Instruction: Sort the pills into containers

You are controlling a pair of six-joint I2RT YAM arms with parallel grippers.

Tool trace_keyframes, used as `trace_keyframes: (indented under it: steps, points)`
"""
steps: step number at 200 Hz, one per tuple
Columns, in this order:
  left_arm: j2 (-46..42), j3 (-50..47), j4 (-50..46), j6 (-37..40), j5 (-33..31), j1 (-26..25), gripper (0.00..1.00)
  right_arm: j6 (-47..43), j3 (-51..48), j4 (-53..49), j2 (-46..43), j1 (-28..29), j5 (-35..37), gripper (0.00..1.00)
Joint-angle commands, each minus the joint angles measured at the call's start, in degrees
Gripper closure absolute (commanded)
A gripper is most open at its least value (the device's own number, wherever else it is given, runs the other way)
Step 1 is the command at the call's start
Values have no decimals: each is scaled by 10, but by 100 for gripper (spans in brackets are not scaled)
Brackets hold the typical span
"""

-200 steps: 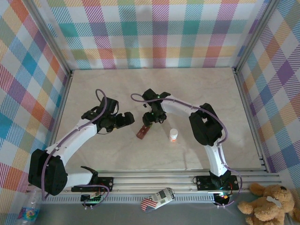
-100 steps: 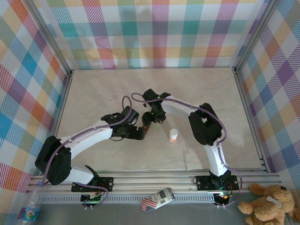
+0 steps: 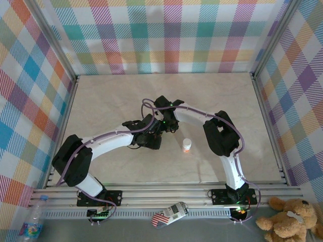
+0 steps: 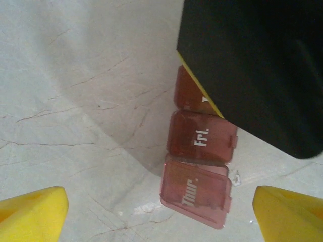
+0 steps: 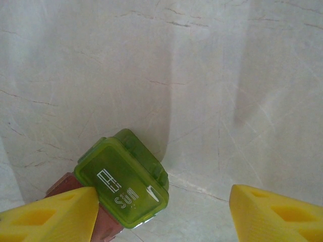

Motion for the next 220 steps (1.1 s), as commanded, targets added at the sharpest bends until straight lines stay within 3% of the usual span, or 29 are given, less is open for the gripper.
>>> trace_keyframes:
  steps: [1,144,220]
  points:
    - [9,13,-3,12,-27,-8,6,2,-23,-5,6,1,10,30]
    - [-31,-8,-26,9,-77,20,5,4,-39,-1,5,1,18,30]
    - [-41,-48,5,-9,-28,74,5,8,-44,2,4,0,17,31]
